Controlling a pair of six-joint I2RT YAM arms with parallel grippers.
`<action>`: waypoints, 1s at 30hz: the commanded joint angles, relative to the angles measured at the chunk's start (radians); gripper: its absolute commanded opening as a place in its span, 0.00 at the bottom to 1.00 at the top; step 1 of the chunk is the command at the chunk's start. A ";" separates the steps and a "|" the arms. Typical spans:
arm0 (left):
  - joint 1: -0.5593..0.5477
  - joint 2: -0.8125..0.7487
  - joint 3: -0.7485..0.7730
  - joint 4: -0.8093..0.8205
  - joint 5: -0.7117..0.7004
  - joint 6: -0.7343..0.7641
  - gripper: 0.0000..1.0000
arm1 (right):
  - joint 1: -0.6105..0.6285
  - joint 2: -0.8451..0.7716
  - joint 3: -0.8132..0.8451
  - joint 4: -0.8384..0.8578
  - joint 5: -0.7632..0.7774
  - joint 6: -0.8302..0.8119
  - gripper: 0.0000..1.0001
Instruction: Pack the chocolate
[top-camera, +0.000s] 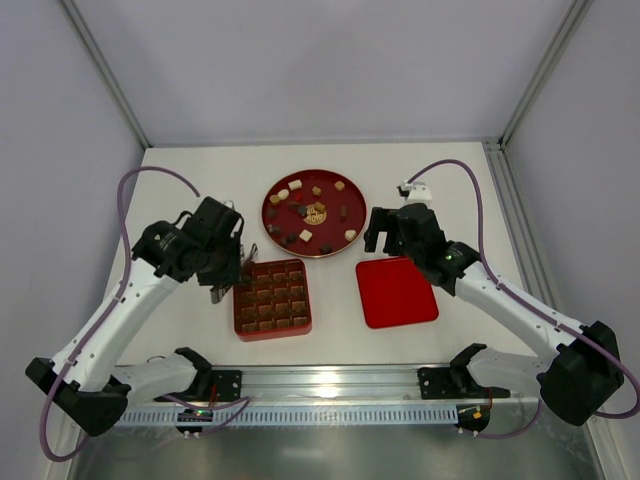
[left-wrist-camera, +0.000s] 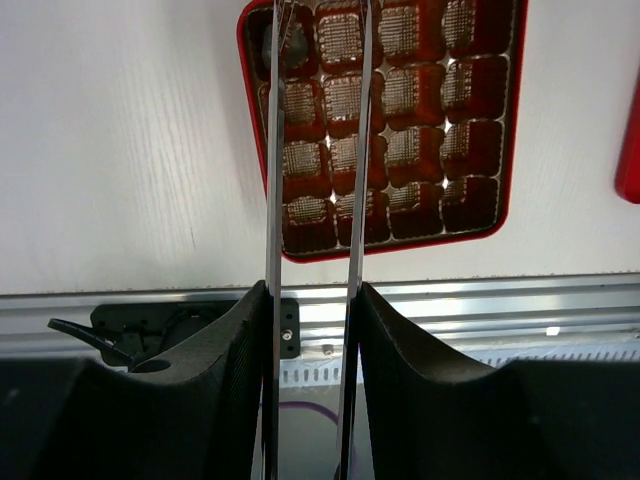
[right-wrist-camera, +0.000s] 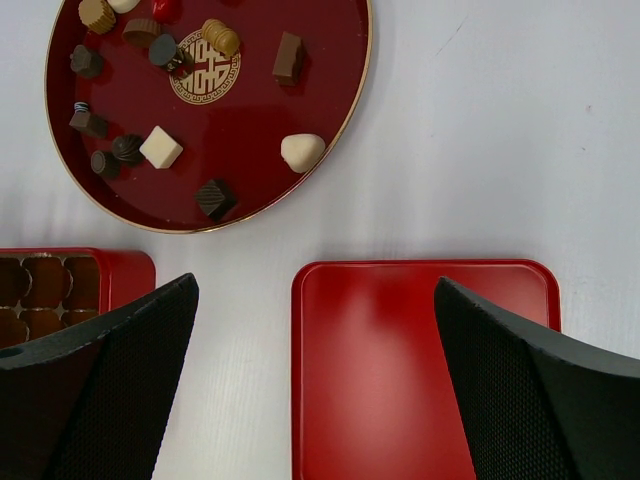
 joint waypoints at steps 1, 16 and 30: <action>0.004 0.040 0.095 -0.015 0.016 0.024 0.39 | 0.001 0.006 0.022 0.045 0.002 0.004 1.00; 0.004 0.399 0.306 0.182 0.085 0.113 0.39 | 0.001 -0.006 0.031 0.021 0.013 -0.015 1.00; -0.009 0.635 0.428 0.235 0.120 0.177 0.42 | 0.001 -0.017 0.034 0.006 0.021 -0.021 1.00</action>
